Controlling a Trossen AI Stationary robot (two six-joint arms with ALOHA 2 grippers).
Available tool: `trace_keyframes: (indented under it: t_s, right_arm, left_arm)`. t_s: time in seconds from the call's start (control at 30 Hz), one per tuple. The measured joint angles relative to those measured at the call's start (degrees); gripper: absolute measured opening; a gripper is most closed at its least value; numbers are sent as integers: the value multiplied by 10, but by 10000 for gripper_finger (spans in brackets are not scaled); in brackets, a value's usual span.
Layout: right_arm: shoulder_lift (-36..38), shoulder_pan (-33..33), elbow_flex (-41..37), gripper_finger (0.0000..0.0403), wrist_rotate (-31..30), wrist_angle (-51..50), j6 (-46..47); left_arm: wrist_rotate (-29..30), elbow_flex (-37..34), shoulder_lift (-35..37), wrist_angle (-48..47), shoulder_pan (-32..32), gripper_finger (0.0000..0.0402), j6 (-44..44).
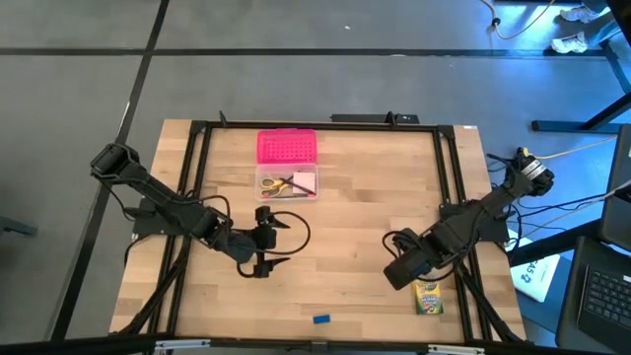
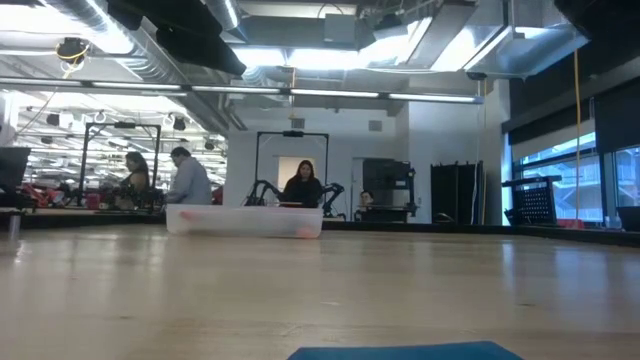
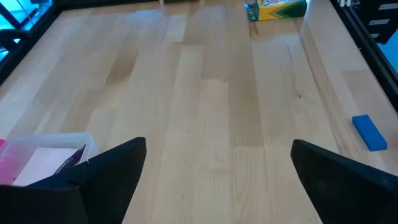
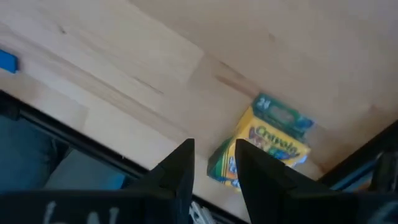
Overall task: Pack school essentials
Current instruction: Put the yellow crayon box into the pink supply box
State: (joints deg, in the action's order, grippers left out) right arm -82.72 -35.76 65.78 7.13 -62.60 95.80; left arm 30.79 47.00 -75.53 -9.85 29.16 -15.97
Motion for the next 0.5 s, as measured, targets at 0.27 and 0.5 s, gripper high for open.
trace_keyframes:
  t_s: [0.27,0.5]
  right_arm:
    - [0,-55,0,118,-72,-1,162]
    - [0,-97,0,118,-135,4,251]
  left_arm:
    - [0,0,0,0,0,396,0]
    - [0,0,0,0,0,396,-1]
